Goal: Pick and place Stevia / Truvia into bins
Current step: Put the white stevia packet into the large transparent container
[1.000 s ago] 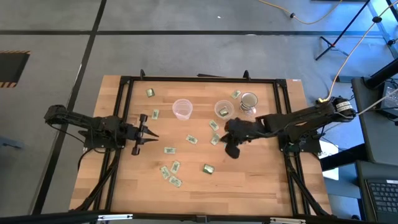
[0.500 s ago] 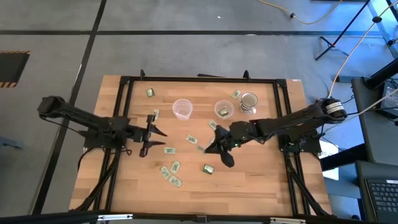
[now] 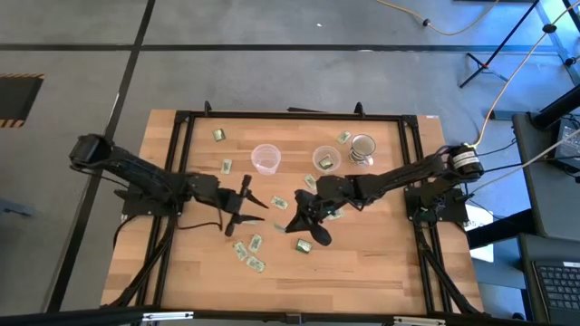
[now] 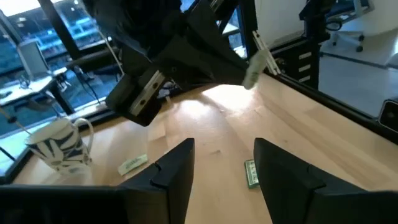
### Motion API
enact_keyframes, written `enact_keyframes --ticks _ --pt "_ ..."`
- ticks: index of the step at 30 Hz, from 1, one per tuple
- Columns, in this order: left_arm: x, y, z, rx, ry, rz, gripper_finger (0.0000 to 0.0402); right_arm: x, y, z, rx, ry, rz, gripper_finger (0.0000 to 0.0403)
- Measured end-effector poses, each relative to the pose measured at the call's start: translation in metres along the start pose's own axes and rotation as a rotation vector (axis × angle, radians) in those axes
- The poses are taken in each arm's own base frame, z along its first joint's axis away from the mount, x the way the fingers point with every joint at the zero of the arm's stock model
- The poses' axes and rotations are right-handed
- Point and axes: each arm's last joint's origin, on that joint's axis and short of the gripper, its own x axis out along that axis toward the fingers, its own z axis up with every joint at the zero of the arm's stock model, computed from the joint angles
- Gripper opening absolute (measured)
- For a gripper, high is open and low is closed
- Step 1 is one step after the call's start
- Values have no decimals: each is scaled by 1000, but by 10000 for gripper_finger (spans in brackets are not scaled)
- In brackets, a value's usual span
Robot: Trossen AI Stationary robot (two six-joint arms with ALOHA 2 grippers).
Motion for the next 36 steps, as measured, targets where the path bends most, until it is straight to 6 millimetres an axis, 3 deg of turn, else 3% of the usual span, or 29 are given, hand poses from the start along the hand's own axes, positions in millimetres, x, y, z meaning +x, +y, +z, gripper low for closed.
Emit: enact_keyframes --ticks 9,16,25,36 --pt "28 3 12 -1 4 -12 159 2 1 2 -3 -1 17 7" --pt "33 -6 24 13 -73 -159 157 2 0 2 -16 5 15 7" --pt "34 -16 32 72 -109 -181 155 2 1 2 -19 8 15 7" --pt "34 -13 31 64 -79 -105 88 2 1 2 -21 8 14 7"
